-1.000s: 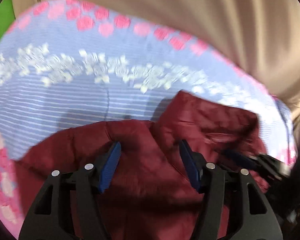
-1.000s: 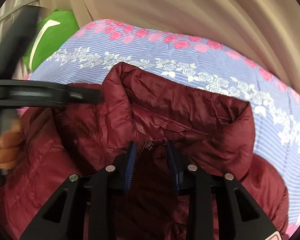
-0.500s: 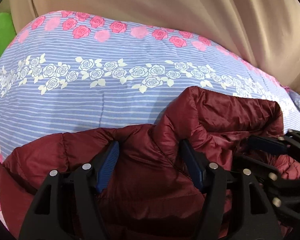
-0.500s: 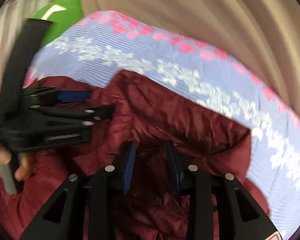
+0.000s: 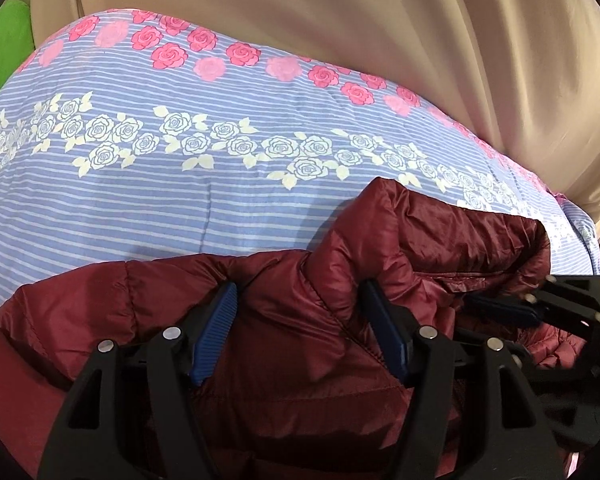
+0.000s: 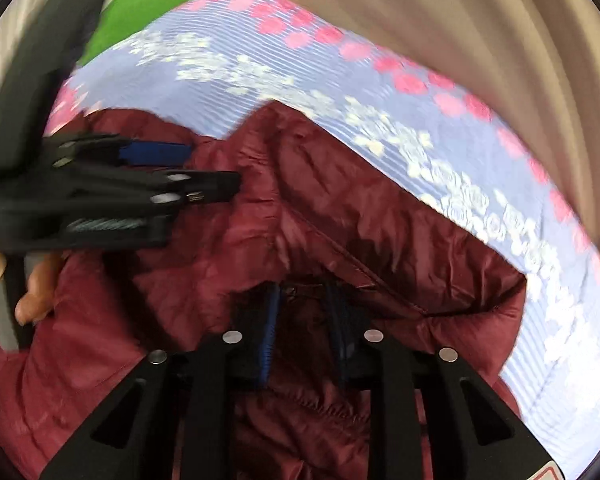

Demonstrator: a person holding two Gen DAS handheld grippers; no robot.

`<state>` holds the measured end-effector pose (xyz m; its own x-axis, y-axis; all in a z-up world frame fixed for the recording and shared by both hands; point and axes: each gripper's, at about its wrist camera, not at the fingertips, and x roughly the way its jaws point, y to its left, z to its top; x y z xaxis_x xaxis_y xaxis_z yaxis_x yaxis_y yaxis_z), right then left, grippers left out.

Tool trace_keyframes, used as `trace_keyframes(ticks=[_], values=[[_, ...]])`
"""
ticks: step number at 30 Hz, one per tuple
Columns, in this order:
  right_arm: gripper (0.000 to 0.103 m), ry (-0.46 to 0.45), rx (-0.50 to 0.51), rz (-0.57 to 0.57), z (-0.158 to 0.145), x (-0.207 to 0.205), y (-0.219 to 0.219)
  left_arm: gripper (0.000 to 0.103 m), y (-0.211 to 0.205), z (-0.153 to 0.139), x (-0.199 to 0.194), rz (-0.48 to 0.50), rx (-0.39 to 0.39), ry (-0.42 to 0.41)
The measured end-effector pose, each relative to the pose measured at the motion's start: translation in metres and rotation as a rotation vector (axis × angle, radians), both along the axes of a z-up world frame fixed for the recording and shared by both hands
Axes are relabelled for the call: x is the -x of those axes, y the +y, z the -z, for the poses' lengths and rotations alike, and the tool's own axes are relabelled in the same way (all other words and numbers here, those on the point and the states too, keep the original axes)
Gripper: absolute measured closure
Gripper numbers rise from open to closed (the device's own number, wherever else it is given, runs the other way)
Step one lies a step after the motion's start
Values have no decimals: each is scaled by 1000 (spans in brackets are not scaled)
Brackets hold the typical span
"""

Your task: Fold large clothes

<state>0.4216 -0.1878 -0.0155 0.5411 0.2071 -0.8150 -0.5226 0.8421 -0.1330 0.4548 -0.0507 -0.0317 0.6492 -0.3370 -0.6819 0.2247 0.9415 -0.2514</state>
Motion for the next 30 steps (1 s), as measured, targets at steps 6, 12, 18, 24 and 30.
trace_keyframes(ticks=[6,12,18,24,30], values=[[81,-38,-66,-200,-28,54,7,40,3,0,2,-4,6,-1],[81,-38,-152,21,-29,34,-32,39,3,0,2,-4,3,-1],[103,44,-244,168,-8,17,-44,39,-1,0,4,-8,-25,-1],[103,15,-362,439,-6,3,-114,39,-3,0,2,-10,-40,-1],[99,-11,-339,308,-15,36,-90,39,4,-15,15,-12,27,-38]])
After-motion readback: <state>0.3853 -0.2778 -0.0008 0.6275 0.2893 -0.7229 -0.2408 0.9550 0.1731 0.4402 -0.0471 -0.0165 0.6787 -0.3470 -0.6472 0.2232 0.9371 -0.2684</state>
